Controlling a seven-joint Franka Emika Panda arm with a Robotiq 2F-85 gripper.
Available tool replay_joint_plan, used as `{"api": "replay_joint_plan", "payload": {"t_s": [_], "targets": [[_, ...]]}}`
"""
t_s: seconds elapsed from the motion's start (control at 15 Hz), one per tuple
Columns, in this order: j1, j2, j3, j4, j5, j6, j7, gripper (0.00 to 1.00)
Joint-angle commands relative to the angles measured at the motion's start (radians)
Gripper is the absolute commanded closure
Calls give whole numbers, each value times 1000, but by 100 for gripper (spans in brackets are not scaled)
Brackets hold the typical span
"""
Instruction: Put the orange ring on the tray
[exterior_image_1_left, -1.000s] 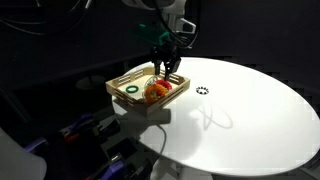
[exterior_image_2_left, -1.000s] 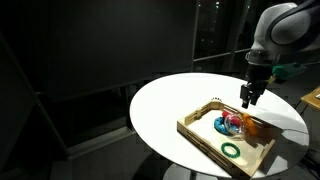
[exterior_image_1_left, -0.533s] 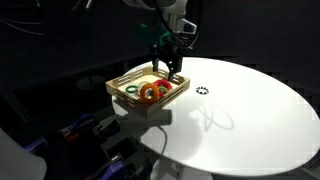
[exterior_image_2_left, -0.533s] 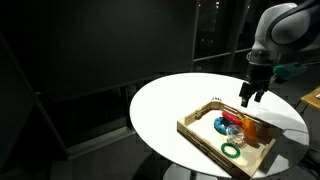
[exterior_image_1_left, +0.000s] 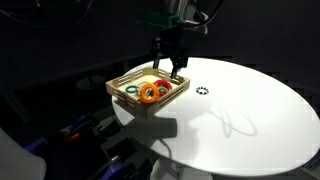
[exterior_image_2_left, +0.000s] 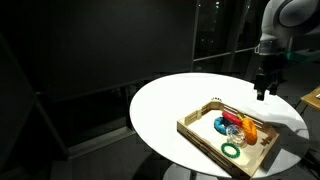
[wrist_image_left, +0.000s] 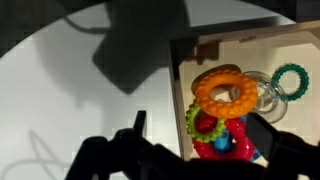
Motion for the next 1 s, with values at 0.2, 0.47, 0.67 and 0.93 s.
{"api": "replay_joint_plan", "payload": {"t_s": [0.2, 0.47, 0.67, 0.93], "targets": [[-27, -94, -35, 41, -116, -101, 39, 0], [-43, -158, -49, 35, -116, -102, 50, 0], [-53, -203, -57, 38, -110, -121, 43, 0], [-62, -256, -65, 45, -104, -156, 36, 0]]}}
